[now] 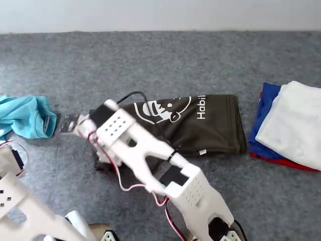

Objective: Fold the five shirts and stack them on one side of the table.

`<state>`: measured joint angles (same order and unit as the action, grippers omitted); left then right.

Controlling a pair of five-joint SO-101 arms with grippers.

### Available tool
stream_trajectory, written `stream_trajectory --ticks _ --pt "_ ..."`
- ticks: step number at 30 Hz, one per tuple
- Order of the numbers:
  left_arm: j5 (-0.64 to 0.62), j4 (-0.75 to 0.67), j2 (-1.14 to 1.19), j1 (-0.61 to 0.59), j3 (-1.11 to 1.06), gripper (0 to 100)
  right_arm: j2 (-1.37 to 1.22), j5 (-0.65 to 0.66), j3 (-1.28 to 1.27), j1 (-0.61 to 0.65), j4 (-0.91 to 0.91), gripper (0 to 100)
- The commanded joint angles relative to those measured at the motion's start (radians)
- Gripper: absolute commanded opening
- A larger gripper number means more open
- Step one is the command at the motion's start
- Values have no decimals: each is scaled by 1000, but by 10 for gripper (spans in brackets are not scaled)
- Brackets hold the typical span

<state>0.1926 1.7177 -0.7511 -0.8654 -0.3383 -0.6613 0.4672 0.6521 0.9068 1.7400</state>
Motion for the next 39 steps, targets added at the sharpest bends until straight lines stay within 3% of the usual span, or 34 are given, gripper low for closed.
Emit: stream_trajectory --ticks 1,14,19,22,29,31,35,37,39 --pt "-8 -2 -6 3 2 72 67 74 44 -59 -13 9" --pt "-8 -2 -6 3 2 72 18 229 44 -163 -234 17" --pt "-8 -2 -6 3 2 72 -28 219 44 -222 -320 184" --pt "-8 -2 -6 3 2 72 -30 141 46 -252 -364 254" --pt "-8 -2 -6 3 2 72 -27 77 137 -255 -240 247" --pt "-8 -2 -6 3 2 72 -31 48 198 -249 -168 196" --pt "-8 -2 -6 2 2 72 -38 44 261 -220 -28 0" --pt "-8 -2 -6 2 2 72 -38 44 261 -203 51 39" --pt "-8 -2 -6 2 2 72 -28 38 227 -203 59 15"
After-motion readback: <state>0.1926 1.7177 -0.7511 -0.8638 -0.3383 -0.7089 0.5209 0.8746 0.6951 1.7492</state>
